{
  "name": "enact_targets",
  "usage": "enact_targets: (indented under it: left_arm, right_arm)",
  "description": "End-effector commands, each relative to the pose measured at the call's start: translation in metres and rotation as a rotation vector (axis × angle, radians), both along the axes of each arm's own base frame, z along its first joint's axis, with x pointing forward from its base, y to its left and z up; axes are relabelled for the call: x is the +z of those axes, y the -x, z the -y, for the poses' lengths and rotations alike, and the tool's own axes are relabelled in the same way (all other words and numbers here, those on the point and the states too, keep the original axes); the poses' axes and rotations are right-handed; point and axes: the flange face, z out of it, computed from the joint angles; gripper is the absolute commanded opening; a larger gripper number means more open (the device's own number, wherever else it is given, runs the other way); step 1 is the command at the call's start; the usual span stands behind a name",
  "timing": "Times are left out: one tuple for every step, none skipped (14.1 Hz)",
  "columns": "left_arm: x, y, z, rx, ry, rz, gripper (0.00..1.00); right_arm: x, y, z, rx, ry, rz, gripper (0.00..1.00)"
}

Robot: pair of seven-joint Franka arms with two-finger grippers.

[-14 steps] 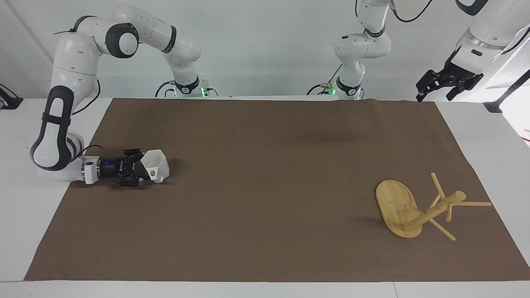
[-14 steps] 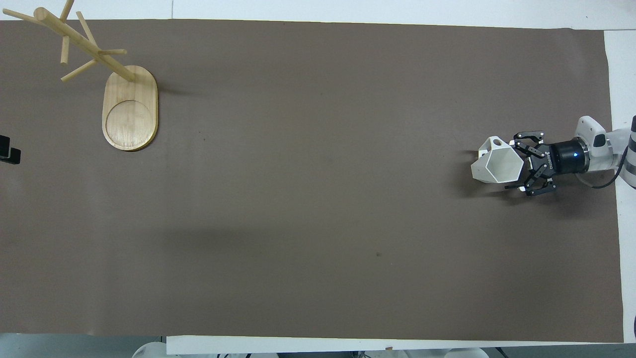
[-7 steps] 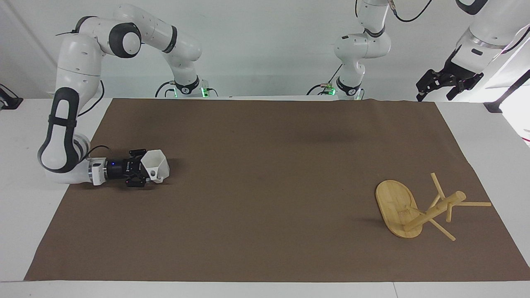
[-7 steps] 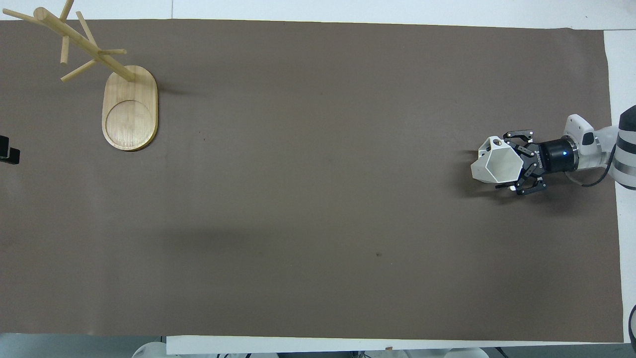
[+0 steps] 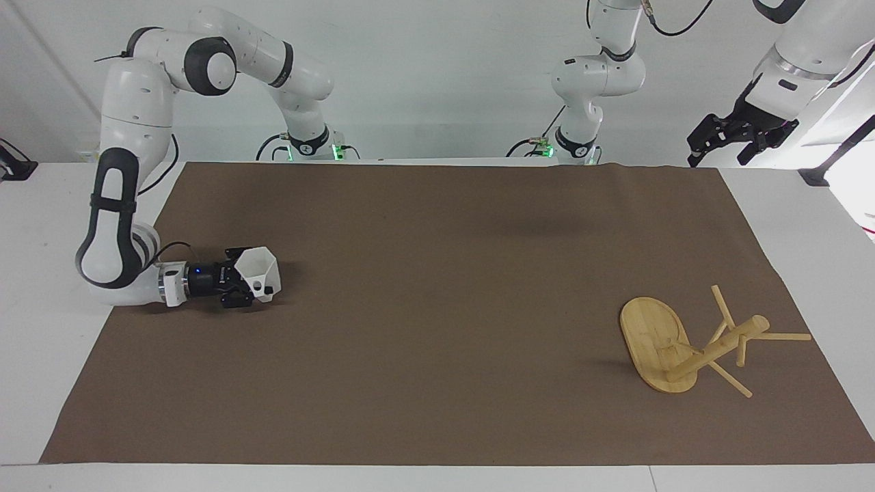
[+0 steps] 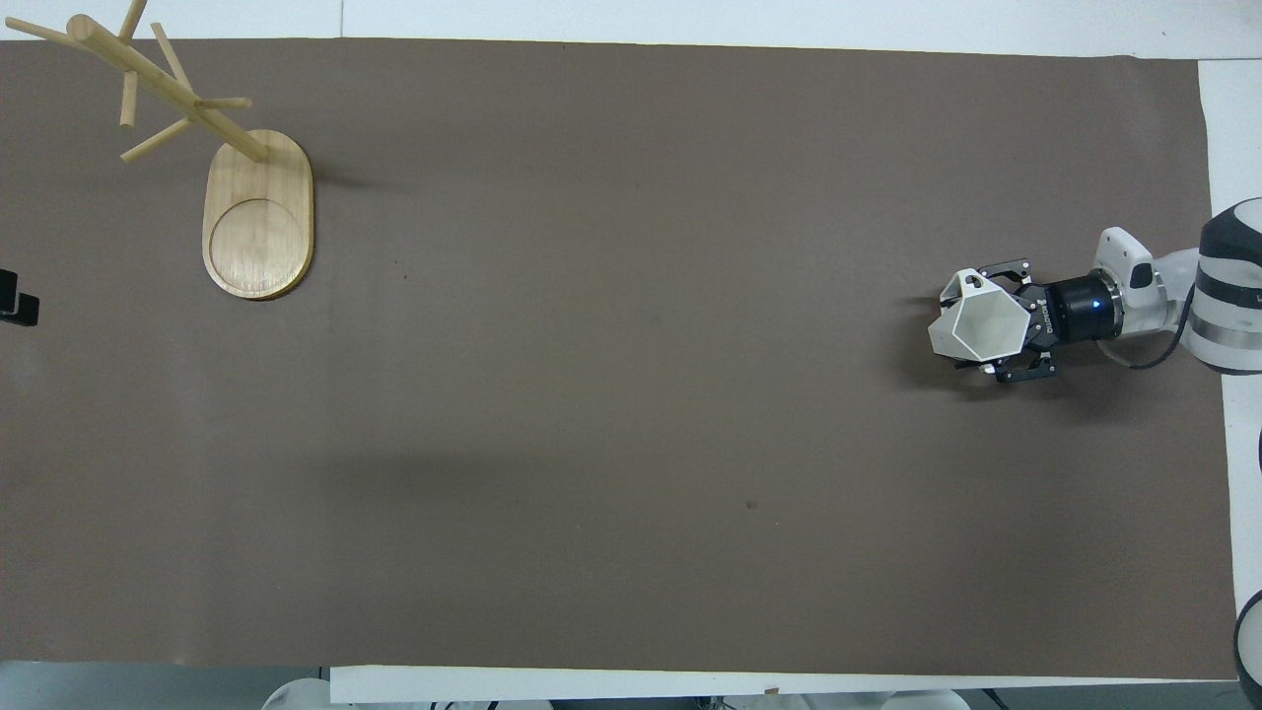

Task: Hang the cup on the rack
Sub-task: 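Lift the white mug with the right gripper toward the wooden rack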

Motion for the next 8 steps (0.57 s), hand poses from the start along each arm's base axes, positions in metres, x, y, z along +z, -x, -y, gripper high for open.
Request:
enact_targets:
  left_arm:
    - [0.002,0.008,-0.002,0.004,-0.008,-0.005,1.0]
    - [0.002,0.008,-0.002,0.004,-0.009,-0.007,1.0]
    - [0.002,0.008,-0.002,0.004,-0.009,-0.007,1.0]
    - [0.002,0.009,-0.002,0.004,-0.009,-0.01,1.0]
    - [0.002,0.008,-0.002,0.006,-0.008,-0.008,1.0]
    - [0.002,0.008,-0.002,0.006,-0.008,-0.008,1.0]
    - [0.002,0.008,-0.003,0.007,-0.009,-0.004,1.0]
    - [0.002,0.008,-0.002,0.003,-0.009,-0.002,1.0]
  right_arm:
    - [0.009,-0.003,-0.022,-0.012,-0.003,-0.001,0.33]
    - [0.016,-0.011,-0.04,-0.008,-0.012,-0.008,0.32]
    - [0.031,-0.021,-0.063,0.002,-0.014,-0.014,0.32]
    - [0.051,-0.033,-0.086,-0.004,0.01,-0.012,0.32]
    - [0.077,-0.044,-0.111,-0.021,0.036,-0.01,0.32]
    - [0.095,-0.053,-0.141,-0.037,0.044,-0.035,0.32]
    - [0.106,-0.062,-0.174,-0.057,0.034,-0.064,0.32]
    - [0.108,-0.068,-0.215,-0.082,0.016,-0.077,0.32]
